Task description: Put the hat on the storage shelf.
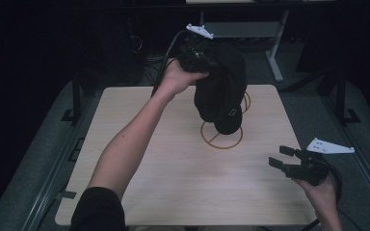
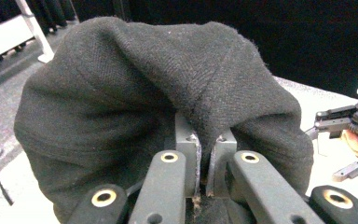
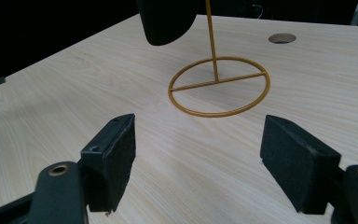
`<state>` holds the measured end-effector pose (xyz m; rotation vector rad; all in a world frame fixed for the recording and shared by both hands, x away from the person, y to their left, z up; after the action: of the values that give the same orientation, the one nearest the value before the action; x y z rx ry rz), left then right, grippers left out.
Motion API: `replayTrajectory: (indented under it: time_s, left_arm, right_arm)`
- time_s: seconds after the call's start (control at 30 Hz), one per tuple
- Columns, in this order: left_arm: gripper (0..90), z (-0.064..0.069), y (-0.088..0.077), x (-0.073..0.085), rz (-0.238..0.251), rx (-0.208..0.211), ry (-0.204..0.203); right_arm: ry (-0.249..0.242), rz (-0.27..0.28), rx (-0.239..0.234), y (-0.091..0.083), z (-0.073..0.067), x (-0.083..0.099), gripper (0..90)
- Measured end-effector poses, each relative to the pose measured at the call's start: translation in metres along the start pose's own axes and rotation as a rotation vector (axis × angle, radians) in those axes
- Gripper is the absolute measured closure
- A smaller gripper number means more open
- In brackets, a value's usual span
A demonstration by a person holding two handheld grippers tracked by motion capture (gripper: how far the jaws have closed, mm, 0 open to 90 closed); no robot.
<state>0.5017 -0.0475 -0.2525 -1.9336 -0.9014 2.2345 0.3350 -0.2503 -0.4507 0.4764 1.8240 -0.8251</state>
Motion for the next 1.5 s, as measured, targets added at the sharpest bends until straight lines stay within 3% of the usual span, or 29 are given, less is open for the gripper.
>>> replayTrajectory:
  time_s: [0.1, 0.27, 0.5, 0.87, 1.5]
  left_arm:
    - [85.6, 0.002, 0.012, 0.001, -0.033, 0.003, 0.001]
    - [83.5, 0.009, 0.035, 0.003, -0.066, 0.036, -0.036]
    - [67.6, 0.013, 0.055, 0.01, -0.114, 0.035, -0.032]
    - [49.5, 0.015, 0.049, 0.01, -0.114, 0.018, -0.041]
    - [45.0, 0.008, 0.016, 0.022, -0.119, -0.041, -0.004]
  right_arm:
    - [-0.006, -0.009, -0.007, 0.001, 0.0, 0.002, 26.3]
    - [0.002, -0.015, -0.01, 0.003, 0.0, 0.004, 26.3]
    - [0.0, -0.043, -0.022, 0.008, -0.003, 0.008, 26.3]
    - [-0.002, -0.046, -0.02, 0.008, -0.004, 0.011, 26.3]
    - [-0.004, -0.067, 0.005, 0.014, -0.004, 0.02, 26.0]
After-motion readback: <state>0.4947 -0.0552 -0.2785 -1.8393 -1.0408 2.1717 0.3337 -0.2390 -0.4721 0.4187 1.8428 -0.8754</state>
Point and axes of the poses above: each handheld gripper's, and its own axes: y roughly forward along the jaws, x roughly out of its underside, z roughly to its right, the point moved 10 cm from there along y, roughly forward along the jaws, and after that the axes turned 6 degrees about z, right-handed, at the moved point
